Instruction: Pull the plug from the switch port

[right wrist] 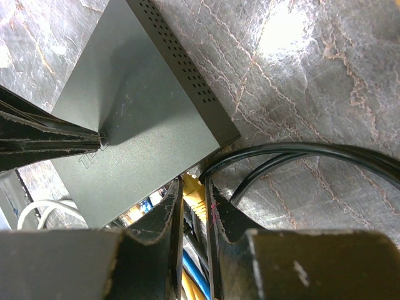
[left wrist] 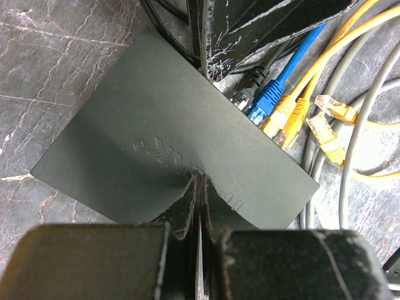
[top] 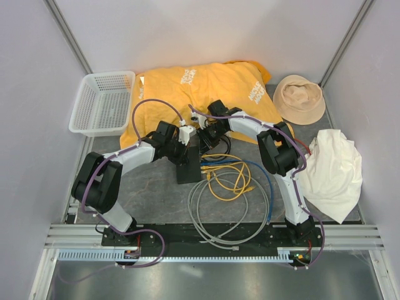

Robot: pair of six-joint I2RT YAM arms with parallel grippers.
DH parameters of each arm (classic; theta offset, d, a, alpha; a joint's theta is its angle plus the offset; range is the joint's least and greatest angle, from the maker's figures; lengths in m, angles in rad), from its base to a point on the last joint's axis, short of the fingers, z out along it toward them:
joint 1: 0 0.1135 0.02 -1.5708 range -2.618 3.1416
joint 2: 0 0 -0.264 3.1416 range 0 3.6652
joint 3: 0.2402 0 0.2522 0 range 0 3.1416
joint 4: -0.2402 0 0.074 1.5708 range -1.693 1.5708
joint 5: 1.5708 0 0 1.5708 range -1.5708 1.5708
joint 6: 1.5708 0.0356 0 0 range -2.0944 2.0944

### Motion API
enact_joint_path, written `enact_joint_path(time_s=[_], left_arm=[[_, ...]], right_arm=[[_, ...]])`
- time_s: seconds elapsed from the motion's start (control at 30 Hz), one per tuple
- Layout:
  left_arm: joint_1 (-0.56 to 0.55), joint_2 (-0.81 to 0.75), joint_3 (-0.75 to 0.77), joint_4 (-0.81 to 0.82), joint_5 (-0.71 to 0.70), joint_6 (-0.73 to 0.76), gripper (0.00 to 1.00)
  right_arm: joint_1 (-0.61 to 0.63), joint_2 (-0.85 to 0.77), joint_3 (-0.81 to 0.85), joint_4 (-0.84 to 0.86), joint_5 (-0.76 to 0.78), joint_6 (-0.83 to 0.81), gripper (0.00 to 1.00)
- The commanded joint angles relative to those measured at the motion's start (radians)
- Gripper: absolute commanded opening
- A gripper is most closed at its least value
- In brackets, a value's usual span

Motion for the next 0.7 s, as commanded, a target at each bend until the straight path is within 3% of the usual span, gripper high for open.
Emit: enact_joint_path(time_s=[0.0, 0.4, 0.67], left_arm=[[-0.009, 0.037, 0.0, -0.032, -0.055, 0.008, 0.02], [-0.012, 0.039, 0.002, -0.032, -0.057, 0.011, 0.02], [-0.013, 0.031, -0.005, -0.032, -0.057, 0.013, 0.02]], right_arm=[[0.028, 0.046, -0.028, -0.031, 0.155, -0.046, 0.0], [0.031, 0.026, -0.072, -0.029, 0.192, -0.049, 0.0], [0.031, 0.095, 0.07, -0.062, 0.215, -0.068, 0.0]])
